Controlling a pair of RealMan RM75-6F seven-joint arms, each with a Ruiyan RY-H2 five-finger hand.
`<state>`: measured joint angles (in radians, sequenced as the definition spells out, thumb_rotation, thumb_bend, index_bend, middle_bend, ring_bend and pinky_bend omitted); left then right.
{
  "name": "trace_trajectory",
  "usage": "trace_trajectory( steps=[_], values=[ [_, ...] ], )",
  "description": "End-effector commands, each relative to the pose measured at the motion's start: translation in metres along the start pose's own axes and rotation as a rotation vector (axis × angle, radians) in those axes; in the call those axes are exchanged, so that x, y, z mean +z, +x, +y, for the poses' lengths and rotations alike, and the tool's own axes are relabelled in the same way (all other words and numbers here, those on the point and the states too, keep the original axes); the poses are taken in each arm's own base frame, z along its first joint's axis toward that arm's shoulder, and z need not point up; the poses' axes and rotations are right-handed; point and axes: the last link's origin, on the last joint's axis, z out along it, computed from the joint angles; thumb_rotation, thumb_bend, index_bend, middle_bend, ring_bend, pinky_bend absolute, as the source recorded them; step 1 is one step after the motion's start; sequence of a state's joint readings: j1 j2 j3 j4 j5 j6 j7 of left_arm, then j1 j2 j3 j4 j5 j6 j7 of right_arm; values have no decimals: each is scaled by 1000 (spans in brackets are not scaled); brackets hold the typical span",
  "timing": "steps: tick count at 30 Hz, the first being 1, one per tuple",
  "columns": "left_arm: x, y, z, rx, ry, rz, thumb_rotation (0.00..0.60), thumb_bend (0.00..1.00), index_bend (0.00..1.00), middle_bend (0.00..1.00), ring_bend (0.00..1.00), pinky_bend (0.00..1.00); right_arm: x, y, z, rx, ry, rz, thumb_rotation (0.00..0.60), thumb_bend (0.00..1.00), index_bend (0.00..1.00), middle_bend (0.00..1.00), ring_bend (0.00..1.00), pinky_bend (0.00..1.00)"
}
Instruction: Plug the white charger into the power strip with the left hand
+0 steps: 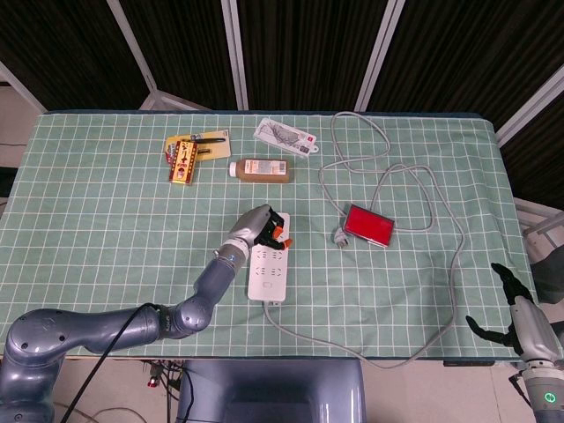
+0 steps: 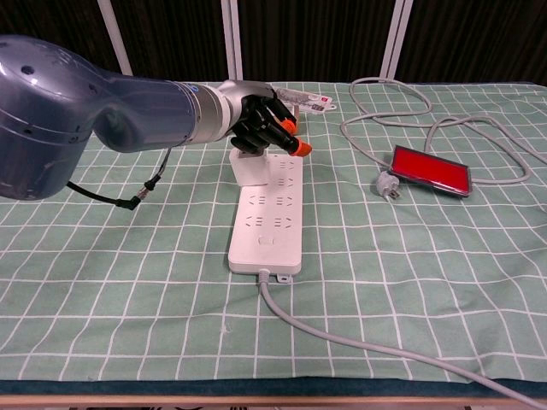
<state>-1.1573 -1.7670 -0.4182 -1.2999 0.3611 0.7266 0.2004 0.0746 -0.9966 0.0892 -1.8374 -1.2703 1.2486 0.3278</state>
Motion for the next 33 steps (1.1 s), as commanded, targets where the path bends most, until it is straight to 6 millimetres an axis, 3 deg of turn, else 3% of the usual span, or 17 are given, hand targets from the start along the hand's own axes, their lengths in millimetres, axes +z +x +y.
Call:
trace_trajectory(
  steps=[1,16,33],
  values=[
    [1,-3,0,7,-2,-5,600,270,875,1000,1000,1000,0,0,0,0,0,0,600,338,0,0,0,0],
    [7,-12,5,42,-35,-16,600,270,867,1000,1000,1000,0,0,0,0,-1,-2,600,338,0,0,0,0],
    [6,-22,-5,72,-19,-44,600,270,869,1000,1000,1000,0,0,0,1,-2,-2,600,338,0,0,0,0]
  ],
)
